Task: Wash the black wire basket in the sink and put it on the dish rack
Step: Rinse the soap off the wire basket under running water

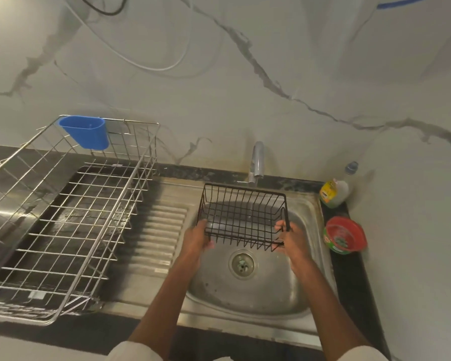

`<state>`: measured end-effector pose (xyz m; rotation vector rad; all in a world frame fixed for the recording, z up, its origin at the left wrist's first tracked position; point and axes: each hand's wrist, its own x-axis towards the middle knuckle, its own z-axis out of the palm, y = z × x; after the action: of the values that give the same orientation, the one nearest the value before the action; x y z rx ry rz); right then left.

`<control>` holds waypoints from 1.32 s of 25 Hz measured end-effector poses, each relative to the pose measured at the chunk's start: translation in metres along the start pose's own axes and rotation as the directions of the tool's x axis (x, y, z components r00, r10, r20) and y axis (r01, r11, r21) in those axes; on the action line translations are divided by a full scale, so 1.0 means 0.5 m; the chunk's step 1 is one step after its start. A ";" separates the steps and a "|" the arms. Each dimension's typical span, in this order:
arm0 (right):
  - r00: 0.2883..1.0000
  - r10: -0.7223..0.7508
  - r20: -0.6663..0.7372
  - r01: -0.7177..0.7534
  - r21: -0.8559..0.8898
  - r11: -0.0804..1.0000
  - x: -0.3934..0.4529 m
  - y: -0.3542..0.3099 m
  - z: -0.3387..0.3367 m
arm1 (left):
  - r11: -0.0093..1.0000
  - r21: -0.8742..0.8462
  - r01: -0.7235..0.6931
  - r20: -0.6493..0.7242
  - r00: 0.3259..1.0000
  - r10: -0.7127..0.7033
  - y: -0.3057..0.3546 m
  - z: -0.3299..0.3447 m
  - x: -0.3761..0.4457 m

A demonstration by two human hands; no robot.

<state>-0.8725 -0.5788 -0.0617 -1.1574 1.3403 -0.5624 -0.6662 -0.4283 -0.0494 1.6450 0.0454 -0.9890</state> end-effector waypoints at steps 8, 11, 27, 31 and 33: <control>0.977 -0.208 -0.053 0.200 -0.125 0.972 -0.029 0.011 -0.105 | 0.954 0.230 0.191 0.206 0.949 -0.240 -0.074 0.090 0.067; 0.953 -0.298 -0.056 0.286 -0.166 0.944 -0.036 0.004 -0.134 | 0.968 0.165 0.190 0.315 0.920 -0.234 -0.045 0.137 0.074; 0.829 -0.526 0.188 0.473 -0.738 0.481 -0.057 -0.118 -0.155 | 0.881 0.447 -0.153 0.444 0.893 -0.070 -0.023 0.291 0.233; 0.803 -0.505 0.315 0.524 -0.778 0.347 -0.043 -0.150 -0.052 | 0.732 0.572 -0.370 0.472 0.878 0.075 -0.102 0.260 0.278; 0.820 -0.454 0.348 0.525 -0.772 0.358 -0.023 -0.163 -0.008 | 0.739 0.567 -0.365 0.449 0.888 0.094 -0.112 0.227 0.256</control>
<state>-0.8555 -0.6014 0.0159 -2.4591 1.1792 -0.2251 -0.6772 -0.5612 -0.1706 1.9546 -0.8536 -1.1940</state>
